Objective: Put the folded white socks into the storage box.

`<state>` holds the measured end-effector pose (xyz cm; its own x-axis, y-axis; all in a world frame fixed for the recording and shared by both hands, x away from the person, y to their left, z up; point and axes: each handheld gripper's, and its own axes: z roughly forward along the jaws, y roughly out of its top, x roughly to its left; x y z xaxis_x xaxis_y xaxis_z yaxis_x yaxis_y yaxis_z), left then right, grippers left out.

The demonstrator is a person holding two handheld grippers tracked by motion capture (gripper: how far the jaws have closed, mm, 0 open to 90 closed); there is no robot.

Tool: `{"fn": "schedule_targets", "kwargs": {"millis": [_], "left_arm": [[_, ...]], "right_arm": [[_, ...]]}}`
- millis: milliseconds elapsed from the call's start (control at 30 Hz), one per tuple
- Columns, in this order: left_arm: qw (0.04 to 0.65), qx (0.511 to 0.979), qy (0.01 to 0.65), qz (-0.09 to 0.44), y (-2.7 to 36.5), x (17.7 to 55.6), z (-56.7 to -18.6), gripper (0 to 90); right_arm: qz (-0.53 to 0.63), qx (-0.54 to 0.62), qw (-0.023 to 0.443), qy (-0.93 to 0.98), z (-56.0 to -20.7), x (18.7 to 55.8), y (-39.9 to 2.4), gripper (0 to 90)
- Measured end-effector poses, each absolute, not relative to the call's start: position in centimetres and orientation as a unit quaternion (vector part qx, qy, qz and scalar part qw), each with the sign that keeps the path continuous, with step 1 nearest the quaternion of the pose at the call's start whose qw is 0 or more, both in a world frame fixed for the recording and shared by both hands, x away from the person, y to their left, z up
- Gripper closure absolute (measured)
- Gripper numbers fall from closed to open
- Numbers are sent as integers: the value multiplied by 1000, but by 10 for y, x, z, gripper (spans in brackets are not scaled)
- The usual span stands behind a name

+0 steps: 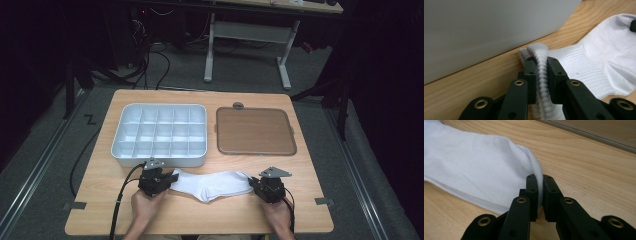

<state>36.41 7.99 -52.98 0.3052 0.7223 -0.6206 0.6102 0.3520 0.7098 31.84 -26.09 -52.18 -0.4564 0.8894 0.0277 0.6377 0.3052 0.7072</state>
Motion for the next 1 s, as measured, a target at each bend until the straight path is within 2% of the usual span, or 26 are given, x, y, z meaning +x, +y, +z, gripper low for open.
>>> {"fn": "schedule_targets", "kwargs": {"millis": [100,200,233,333,367,400,533,767,900,1000], "left_arm": [[572,576,580,57,79,365,-531,772],[570,579,579,67,81,366,-531,709],[570,576,582,69,82,366,-530,640],[572,564,590,81,90,364,-523,535],[572,564,590,81,90,364,-523,510],[575,555,596,82,94,363,-519,490],[569,554,603,77,95,360,-518,462],[554,554,618,65,87,359,-524,455],[547,563,615,73,85,358,-526,446],[538,571,616,78,84,357,-529,431]], "right_arm": [[329,485,193,787,-523,319,-261,843],[327,487,199,785,-524,320,-260,831],[325,489,201,784,-524,320,-260,798],[320,493,204,783,-523,321,-261,718],[320,493,204,783,-523,321,-261,718],[317,497,208,780,-521,321,-261,663],[331,496,215,774,-514,319,-260,638],[367,463,227,774,-492,310,-241,682],[384,429,190,795,-491,311,-213,742],[381,418,175,806,-496,314,-199,755]]}}
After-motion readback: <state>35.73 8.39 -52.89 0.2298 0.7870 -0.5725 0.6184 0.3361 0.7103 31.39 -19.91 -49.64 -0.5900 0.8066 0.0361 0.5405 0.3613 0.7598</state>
